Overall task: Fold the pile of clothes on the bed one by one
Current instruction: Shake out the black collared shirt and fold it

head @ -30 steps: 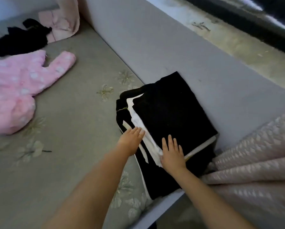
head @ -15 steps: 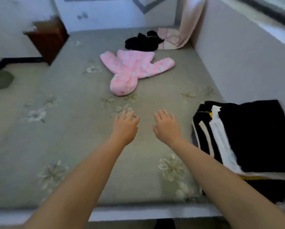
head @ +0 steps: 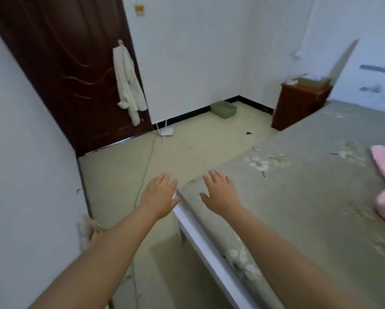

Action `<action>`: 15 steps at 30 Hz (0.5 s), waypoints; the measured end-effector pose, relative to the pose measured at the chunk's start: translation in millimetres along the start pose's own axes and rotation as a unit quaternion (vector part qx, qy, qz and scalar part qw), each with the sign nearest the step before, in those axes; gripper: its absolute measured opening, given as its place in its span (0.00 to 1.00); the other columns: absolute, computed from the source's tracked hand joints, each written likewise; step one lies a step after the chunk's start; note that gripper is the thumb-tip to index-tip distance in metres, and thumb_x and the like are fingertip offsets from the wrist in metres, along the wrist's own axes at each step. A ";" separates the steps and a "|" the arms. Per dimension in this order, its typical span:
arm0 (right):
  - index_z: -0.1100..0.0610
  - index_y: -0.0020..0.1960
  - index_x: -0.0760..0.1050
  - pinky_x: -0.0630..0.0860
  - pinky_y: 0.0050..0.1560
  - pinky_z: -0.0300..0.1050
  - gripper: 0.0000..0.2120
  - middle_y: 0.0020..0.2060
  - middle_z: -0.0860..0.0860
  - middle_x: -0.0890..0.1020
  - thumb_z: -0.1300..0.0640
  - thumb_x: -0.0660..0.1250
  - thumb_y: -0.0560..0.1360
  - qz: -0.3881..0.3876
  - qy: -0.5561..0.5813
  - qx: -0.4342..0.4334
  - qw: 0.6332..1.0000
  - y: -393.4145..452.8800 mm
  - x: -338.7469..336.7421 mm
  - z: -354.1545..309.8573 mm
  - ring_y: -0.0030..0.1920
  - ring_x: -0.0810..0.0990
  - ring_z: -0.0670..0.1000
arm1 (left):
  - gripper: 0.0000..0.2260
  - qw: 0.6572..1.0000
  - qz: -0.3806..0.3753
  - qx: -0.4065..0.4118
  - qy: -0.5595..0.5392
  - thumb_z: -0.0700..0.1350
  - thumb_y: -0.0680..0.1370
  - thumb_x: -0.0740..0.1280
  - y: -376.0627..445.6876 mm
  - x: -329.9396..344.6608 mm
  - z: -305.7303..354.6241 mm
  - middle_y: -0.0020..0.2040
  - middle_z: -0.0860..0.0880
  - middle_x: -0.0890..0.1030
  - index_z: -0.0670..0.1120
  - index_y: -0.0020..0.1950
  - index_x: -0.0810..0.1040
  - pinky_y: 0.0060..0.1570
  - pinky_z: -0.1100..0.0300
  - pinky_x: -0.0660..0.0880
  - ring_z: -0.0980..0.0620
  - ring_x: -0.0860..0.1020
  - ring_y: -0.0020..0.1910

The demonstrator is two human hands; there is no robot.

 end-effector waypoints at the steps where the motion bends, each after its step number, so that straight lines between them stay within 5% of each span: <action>1: 0.57 0.73 0.54 0.49 0.72 0.53 0.27 0.75 0.54 0.53 0.48 0.54 0.79 -0.001 0.007 -0.025 1.000 22.2 3.4 -21.9 0.75 0.50 0.54 | 0.27 0.999 -0.005 -0.032 0.002 0.56 0.79 0.55 2.5 1.4 -30.7 0.75 0.44 0.55 0.45 0.74 0.55 0.70 0.55 0.52 0.48 0.53 0.74; 15: 0.58 0.73 0.55 0.45 0.73 0.52 0.25 0.75 0.54 0.54 0.48 0.51 0.79 -0.004 0.012 -0.203 0.979 336.9 63.8 -182.1 0.75 0.50 0.53 | 0.27 0.964 -0.033 -0.262 -0.028 0.54 0.79 0.56 132.4 42.6 -308.2 0.75 0.42 0.53 0.44 0.74 0.54 0.71 0.51 0.53 0.43 0.52 0.74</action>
Point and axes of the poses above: each hand's wrist, its own y-axis towards the middle knuckle, its own x-axis out of the palm, z = x × y, the point moved 5 cm from there along y, towards the middle knuckle
